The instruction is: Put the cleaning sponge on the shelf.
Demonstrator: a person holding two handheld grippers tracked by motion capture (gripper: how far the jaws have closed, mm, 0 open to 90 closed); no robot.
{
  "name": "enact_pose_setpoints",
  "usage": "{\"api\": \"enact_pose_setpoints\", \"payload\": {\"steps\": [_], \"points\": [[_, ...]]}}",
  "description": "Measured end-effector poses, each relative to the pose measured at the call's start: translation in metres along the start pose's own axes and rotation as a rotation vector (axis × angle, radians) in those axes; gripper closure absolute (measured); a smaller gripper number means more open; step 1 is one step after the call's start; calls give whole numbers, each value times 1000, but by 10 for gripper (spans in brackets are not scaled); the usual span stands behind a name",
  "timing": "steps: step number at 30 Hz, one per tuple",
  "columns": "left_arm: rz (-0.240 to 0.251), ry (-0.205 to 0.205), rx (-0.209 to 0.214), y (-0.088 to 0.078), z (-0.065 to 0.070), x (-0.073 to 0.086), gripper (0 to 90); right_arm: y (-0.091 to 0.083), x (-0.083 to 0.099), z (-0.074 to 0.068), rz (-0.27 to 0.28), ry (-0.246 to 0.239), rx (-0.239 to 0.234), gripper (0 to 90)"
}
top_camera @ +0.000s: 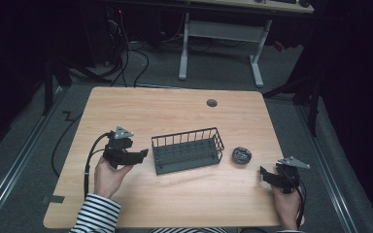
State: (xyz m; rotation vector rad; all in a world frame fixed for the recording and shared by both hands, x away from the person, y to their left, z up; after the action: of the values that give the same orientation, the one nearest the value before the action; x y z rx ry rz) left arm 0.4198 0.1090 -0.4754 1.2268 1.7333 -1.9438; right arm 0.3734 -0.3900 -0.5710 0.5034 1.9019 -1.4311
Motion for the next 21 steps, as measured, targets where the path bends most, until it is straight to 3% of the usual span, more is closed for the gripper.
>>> {"api": "enact_pose_setpoints", "payload": {"steps": [9,21], "points": [[2,-64,-15,-4,-18,21,325,0,0,0,0,2,0,301],[-22,-131,2,-6,-34,46,330,0,0,0,0,0,0,301]]}}
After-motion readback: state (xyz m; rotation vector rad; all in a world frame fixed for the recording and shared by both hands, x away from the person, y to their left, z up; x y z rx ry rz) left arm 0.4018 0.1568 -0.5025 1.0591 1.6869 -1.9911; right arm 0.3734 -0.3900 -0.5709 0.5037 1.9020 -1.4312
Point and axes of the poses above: each handheld gripper's, and its own axes: y roughly forward along the jaws, x roughly out of its underside, z roughly to its right, the point moved 6 cm from there along y, roughly forward along the jaws, and after that the axes turned 14 degrees about -x, right-handed, at the moved point
